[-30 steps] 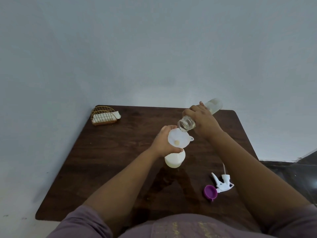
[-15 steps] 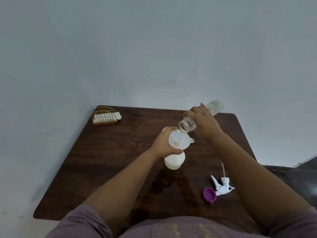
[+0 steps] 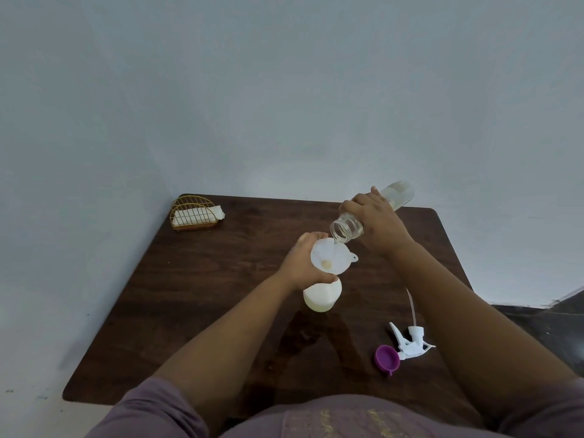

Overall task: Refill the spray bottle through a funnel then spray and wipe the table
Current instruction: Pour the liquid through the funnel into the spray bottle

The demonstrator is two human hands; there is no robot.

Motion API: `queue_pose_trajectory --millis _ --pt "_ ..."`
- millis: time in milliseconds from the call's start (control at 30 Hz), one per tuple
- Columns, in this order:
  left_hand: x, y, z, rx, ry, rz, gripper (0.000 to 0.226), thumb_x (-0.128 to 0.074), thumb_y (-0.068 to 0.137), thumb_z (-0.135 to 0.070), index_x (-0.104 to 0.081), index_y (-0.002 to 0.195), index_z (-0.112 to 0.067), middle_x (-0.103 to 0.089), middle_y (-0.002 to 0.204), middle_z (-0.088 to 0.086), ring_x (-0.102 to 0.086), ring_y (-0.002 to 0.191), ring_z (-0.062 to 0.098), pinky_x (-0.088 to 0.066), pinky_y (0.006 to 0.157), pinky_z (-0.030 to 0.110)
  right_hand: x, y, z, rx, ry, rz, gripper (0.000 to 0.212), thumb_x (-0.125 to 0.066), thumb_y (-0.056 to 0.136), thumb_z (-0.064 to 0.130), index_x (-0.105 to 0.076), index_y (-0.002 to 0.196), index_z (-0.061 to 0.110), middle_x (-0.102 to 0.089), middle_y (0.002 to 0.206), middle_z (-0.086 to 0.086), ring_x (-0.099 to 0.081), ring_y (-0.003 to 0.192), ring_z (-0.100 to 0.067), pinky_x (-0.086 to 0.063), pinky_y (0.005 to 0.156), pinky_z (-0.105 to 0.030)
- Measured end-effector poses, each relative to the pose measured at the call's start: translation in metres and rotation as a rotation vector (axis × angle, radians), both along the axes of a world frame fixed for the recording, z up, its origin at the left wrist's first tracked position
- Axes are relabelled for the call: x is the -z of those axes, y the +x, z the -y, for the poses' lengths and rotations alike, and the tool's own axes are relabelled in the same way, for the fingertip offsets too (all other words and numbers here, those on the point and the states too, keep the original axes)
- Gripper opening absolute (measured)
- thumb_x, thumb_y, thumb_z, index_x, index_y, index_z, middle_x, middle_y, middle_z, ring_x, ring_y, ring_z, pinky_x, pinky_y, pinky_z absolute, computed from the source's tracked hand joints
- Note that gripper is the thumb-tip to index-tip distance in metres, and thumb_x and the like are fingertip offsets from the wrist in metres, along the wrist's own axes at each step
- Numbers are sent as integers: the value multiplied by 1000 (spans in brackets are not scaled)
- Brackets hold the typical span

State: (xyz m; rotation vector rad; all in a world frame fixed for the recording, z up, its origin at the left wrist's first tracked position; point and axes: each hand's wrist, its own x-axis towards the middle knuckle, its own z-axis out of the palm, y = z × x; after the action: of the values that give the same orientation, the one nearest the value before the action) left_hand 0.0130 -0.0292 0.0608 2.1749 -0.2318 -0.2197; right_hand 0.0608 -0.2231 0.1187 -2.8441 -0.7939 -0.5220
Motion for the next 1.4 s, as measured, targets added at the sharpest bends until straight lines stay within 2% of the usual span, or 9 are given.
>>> queue_pose_trajectory --millis 167,400,600,833,1200,1400 --pt "1 0 0 -6 -5 4 89 -89 63 -30 -42 138 -26 -42 137 -5 -47 120 18 -50 94 38 2 2 -1 -7 -2 7 42 -76 64 4 -61 101 19 -56 87 -2 -58 87 -25 -22 112 -43" --pt "0 0 0 -2 0 9 88 -88 64 -29 -41 138 -25 -42 137 -4 -47 119 17 -49 94 36 0 2 -3 -8 16 -1 41 -75 66 3 -62 103 16 -58 89 -5 -58 91 -26 -19 113 -42" --pt "0 0 1 -4 4 5 88 -88 64 -30 -41 138 -26 -42 138 -5 -47 121 18 -50 97 39 1 4 -2 -8 14 -10 41 -76 66 6 -62 103 18 -58 90 -4 -57 92 -25 -18 114 -41" --pt "1 0 0 4 -4 4 86 -88 65 -30 -41 137 -27 -42 137 -6 -47 120 17 -50 95 36 0 6 -1 -5 1 8 45 -79 63 5 -60 102 19 -57 88 -2 -58 90 -24 -20 113 -42" --pt "1 0 0 -2 1 13 87 -89 63 -30 -42 137 -27 -42 137 -5 -47 121 18 -51 97 41 -1 9 3 -18 13 22 47 -81 62 11 -58 101 21 -55 87 -1 -58 88 -23 -22 112 -43" --pt "2 1 1 -8 4 15 87 -89 63 -30 -42 136 -27 -42 137 -6 -47 120 18 -51 95 39 -1 9 3 -20 18 29 46 -82 62 12 -58 100 21 -56 86 -1 -58 86 -23 -23 112 -43"
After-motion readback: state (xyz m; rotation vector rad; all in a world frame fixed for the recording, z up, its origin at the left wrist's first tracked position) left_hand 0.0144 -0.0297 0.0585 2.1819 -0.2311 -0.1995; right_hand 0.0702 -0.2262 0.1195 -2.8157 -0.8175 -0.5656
